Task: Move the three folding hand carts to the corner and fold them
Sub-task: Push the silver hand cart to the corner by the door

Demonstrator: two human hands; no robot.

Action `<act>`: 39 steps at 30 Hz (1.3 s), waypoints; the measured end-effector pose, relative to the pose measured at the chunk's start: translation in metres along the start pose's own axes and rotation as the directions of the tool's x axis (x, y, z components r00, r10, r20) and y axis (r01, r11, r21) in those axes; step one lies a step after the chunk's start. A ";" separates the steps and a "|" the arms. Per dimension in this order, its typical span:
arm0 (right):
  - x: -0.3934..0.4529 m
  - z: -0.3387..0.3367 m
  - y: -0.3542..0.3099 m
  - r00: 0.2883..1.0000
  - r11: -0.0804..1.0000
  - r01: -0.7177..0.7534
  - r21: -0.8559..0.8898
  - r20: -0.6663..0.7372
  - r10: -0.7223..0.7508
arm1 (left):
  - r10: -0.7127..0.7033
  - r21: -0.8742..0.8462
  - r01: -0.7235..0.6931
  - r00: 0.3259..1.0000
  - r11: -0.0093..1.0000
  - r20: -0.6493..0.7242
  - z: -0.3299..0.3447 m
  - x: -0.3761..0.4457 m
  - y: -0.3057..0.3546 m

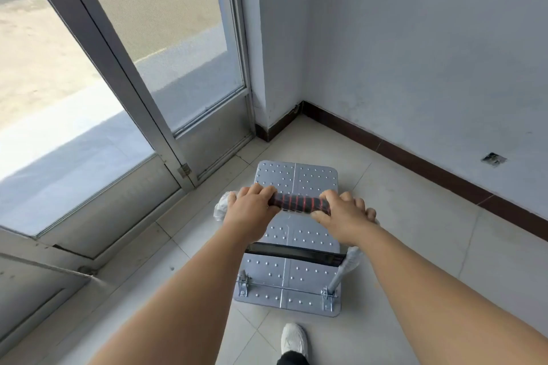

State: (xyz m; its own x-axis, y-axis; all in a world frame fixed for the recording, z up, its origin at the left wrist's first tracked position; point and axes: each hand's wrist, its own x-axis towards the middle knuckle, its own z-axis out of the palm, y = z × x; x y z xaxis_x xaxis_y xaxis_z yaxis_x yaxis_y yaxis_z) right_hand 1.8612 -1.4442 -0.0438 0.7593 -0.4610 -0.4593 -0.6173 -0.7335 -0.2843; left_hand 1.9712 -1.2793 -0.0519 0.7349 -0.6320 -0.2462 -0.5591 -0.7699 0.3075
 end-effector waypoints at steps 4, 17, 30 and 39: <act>0.042 -0.020 -0.025 1.000 0.999 -0.026 0.033 -0.011 0.027 | 0.021 0.011 -0.021 1.000 1.000 0.008 -0.023 0.053 -0.016; 0.157 -0.059 -0.090 0.983 0.981 -0.159 0.114 -0.069 0.168 | 0.186 0.085 -0.187 0.982 0.979 0.018 -0.074 0.208 -0.073; 0.236 -0.058 -0.154 0.973 0.965 -0.114 0.237 -0.169 0.156 | 0.140 0.177 -0.148 0.989 0.973 0.056 -0.134 0.321 -0.136; 0.229 -0.052 -0.191 0.977 0.957 -0.093 0.276 -0.162 0.141 | 0.112 0.165 -0.117 0.993 0.979 0.040 -0.143 0.305 -0.153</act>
State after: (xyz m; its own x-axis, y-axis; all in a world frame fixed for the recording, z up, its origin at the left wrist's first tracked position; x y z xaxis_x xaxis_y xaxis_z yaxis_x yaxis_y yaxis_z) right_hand 2.1639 -1.4354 -0.0512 0.6875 -0.6350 -0.3523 -0.7179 -0.5212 -0.4616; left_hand 2.3358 -1.3422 -0.0426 0.6518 -0.7171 -0.2468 -0.6967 -0.6948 0.1787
